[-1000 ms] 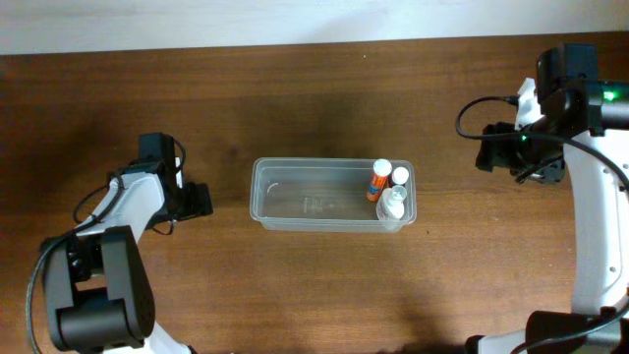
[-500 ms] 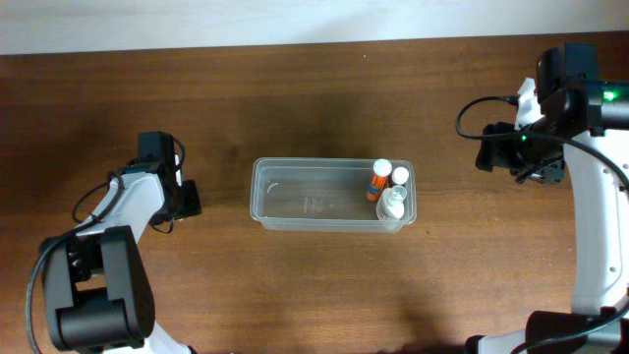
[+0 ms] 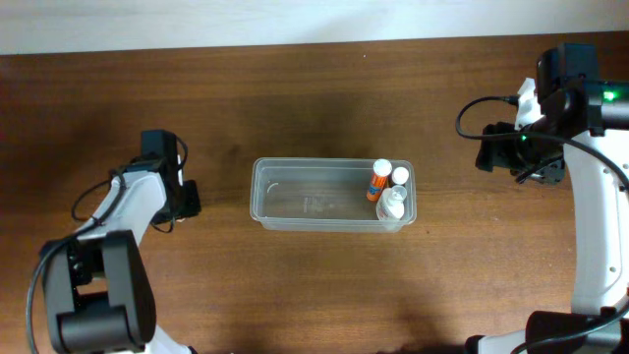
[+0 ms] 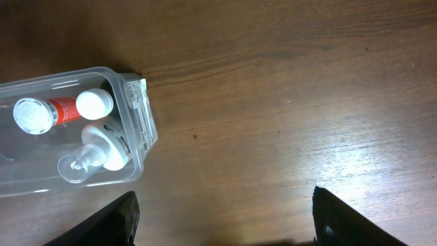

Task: Pack container
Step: 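Place the gold-capped jar into the container with the left gripper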

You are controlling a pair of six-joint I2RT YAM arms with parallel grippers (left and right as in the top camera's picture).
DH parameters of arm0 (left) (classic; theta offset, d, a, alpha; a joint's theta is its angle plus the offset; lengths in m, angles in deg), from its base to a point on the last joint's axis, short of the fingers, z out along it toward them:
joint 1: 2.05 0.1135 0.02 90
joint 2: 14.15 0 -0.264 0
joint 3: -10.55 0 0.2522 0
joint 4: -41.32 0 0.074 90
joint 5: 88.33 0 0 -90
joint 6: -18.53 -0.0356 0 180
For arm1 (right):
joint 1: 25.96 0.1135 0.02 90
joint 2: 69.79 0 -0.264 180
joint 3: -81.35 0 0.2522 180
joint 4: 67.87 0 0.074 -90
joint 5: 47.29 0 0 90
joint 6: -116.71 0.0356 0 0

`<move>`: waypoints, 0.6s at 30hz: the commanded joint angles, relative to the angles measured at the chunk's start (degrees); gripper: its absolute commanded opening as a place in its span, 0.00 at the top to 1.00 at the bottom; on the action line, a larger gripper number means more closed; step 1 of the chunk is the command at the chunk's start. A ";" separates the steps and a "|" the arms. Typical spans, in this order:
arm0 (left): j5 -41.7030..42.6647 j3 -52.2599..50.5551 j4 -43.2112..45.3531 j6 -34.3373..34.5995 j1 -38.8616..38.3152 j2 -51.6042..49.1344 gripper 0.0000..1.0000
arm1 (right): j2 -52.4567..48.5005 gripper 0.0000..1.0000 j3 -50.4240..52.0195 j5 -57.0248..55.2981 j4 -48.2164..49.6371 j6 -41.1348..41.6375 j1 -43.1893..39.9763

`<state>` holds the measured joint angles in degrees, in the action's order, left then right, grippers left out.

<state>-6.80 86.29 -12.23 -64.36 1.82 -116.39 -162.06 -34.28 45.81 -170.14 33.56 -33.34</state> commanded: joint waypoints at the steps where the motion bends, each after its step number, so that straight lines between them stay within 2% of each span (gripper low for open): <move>1: -0.37 4.85 -2.49 -0.33 -4.35 8.83 0.67 | -0.04 0.27 0.35 0.79 -0.04 -0.48 -0.20; 4: -0.39 7.26 -5.42 -0.33 -9.07 14.05 0.73 | -0.04 0.27 0.35 0.79 -0.04 -0.48 -0.20; 10: -0.35 8.26 -6.12 -0.26 -23.50 22.14 0.72 | -0.04 0.27 0.35 0.79 -0.04 -0.48 -0.20; 14: -0.31 8.24 -5.11 1.20 -32.46 21.05 0.72 | -0.04 0.27 0.35 0.79 -0.04 -0.46 -0.20; 18: 0.31 8.24 -0.52 1.20 -39.21 16.24 0.72 | -0.04 0.28 0.35 0.81 -0.04 -0.46 -0.20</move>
<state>-6.75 94.29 -15.42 -63.99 -33.32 -96.30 -162.06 -34.28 45.83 -170.11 33.52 -33.34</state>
